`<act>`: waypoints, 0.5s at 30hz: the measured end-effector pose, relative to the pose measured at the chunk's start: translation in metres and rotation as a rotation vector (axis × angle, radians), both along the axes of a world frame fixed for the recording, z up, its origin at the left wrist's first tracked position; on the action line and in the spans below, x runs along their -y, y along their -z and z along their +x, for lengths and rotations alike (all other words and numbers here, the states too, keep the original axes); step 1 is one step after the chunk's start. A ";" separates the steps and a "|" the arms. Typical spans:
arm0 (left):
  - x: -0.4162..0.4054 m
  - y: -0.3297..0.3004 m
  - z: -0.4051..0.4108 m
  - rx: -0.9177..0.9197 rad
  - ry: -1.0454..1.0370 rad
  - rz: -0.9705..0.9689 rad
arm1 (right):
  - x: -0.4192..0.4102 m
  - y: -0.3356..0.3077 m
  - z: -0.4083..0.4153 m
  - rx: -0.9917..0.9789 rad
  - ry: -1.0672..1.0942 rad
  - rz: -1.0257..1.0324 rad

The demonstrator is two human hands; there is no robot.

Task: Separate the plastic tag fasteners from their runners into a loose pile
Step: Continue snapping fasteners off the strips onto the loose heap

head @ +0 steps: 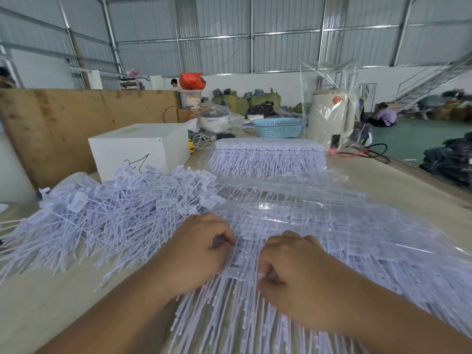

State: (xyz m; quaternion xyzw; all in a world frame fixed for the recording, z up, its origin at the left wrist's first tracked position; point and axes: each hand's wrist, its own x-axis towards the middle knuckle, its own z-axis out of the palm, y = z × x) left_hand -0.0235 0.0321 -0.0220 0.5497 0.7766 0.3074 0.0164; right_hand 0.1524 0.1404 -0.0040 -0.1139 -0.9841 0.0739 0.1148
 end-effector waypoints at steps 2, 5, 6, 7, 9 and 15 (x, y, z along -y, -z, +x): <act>0.000 0.000 0.000 0.034 0.009 0.024 | -0.002 -0.005 0.003 0.000 0.014 -0.178; -0.003 -0.002 0.000 0.067 0.018 0.054 | -0.005 -0.012 0.005 -0.066 0.061 -0.309; -0.003 -0.003 0.000 0.099 0.019 0.067 | -0.005 -0.015 0.005 -0.109 0.075 -0.344; -0.002 -0.004 0.000 0.149 0.016 0.079 | -0.005 -0.018 0.006 -0.154 0.083 -0.379; -0.001 -0.007 0.000 0.292 -0.002 0.111 | -0.004 -0.024 0.009 -0.235 0.071 -0.423; 0.002 -0.008 0.000 0.389 -0.015 0.070 | -0.001 -0.035 0.017 -0.372 -0.075 -0.542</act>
